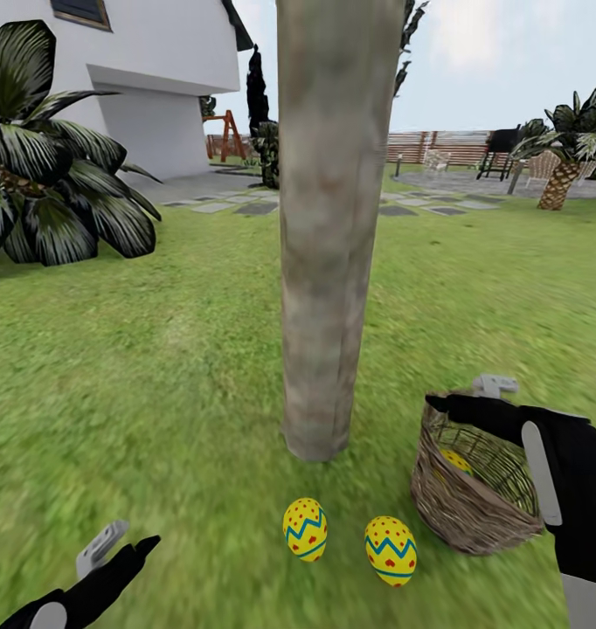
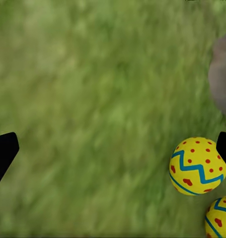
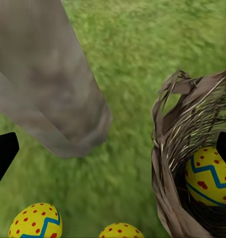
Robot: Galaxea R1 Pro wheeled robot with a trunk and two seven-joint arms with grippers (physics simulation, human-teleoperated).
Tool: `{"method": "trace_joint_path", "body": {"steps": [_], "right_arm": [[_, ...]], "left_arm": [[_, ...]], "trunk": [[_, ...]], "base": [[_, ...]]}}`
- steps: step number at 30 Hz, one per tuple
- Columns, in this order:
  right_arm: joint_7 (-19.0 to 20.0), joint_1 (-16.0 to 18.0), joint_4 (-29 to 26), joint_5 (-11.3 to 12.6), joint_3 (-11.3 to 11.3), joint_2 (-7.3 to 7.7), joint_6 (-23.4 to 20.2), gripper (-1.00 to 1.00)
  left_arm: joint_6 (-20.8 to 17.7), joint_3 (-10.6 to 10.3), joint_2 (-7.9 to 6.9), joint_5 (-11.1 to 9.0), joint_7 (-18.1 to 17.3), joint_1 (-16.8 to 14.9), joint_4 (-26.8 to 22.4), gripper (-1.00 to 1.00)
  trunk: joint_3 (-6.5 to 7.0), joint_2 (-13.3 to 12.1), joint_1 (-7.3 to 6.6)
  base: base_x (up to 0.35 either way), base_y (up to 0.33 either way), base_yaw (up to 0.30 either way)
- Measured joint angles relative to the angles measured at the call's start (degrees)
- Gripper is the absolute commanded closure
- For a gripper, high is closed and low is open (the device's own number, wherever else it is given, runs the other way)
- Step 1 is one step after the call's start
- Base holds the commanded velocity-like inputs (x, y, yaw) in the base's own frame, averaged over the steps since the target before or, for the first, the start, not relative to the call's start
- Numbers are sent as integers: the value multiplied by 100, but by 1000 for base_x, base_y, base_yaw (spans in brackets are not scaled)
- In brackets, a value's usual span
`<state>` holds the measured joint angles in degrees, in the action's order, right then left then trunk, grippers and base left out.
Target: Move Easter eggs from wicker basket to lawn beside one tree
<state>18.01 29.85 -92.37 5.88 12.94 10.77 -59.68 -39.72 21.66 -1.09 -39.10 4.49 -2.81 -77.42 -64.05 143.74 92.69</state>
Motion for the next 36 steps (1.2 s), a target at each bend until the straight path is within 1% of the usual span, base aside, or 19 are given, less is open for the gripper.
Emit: {"method": "trace_joint_path", "body": {"steps": [5,11,13,16,21,24,28,32,36], "right_arm": [[-25,0,49,-7,8,-4,0,-100],[-52,-6,70,-30,-31,-11,0,-100],[-119,-7,85,-62,-29,-11,-2,-100],[-302,-8,189,-94,-29,-8,-5,-100],[-492,-8,487,-124,-41,-6,-7,-100],[-540,-8,621,-145,-41,16,-8,-100],[-556,-8,665,-145,-70,5,-8,-100],[-565,-8,680,-149,-225,-2,-8,-100],[-568,-7,687,-147,-362,-7,-8,-100]], "left_arm": [[72,-15,4,7,37,8,78,-100],[89,-15,9,1,200,11,103,-100],[98,-18,10,1,233,11,158,-100],[109,-31,7,5,256,11,302,-100],[115,-39,4,12,268,11,401,-100],[116,-38,3,15,276,11,428,-100],[117,-35,0,16,280,11,437,-100],[117,-31,-4,18,281,11,440,-100],[117,-26,-6,20,287,8,440,-100]], "trunk": [[111,-7,-13],[112,-7,-13],[112,-7,-13],[112,-7,-14],[112,-7,-14],[112,-7,-14],[112,-7,-13],[112,-7,-12],[112,-7,-11]], "base": [[0,0,0],[4,-9,0],[48,-125,0],[86,-225,0],[106,-278,0],[112,-306,0],[59,-318,0],[-24,-325,11],[-121,-314,152]]}}
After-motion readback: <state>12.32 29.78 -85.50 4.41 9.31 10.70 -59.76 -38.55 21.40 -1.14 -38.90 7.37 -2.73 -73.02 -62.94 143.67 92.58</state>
